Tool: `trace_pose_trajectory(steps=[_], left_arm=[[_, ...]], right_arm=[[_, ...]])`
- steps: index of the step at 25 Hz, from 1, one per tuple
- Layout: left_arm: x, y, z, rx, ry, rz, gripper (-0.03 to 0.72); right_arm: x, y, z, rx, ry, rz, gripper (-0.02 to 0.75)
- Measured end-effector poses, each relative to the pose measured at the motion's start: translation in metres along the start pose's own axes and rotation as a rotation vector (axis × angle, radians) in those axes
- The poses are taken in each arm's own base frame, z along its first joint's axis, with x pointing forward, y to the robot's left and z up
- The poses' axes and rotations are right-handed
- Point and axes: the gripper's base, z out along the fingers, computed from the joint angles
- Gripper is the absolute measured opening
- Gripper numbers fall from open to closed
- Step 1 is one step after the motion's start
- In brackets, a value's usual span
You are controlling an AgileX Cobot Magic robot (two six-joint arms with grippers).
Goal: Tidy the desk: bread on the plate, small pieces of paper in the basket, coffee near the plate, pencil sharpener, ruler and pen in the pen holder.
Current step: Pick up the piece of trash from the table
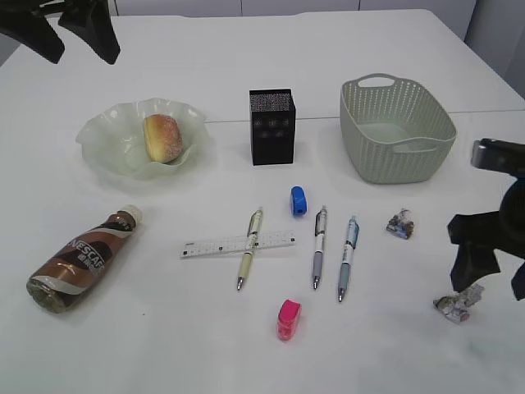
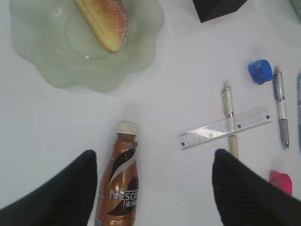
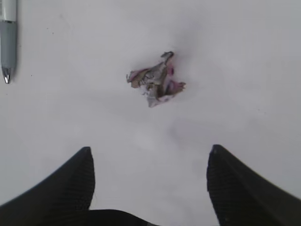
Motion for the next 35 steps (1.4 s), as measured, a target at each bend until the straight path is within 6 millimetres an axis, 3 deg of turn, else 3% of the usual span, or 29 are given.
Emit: trace_pose_trajectory(steps=[6, 15, 30, 35], left_arm=[[0.0, 0.0, 0.0, 0.0, 0.0, 0.002, 0.55], [0.0, 0.0, 0.0, -0.001, 0.0, 0.003, 0.55], [0.0, 0.0, 0.0, -0.002, 0.0, 0.005, 0.543], [0.0, 0.0, 0.0, -0.005, 0.001, 0.006, 0.543]], right_arm=[[-0.008, 0.001, 0.021, 0.053, 0.007, -0.041, 0.573], [-0.029, 0.002, 0.028, 0.083, -0.022, -0.065, 0.573], [-0.031, -0.002, 0.062, 0.105, 0.087, -0.054, 0.573], [-0.032, -0.002, 0.064, 0.105, 0.09, -0.052, 0.573]])
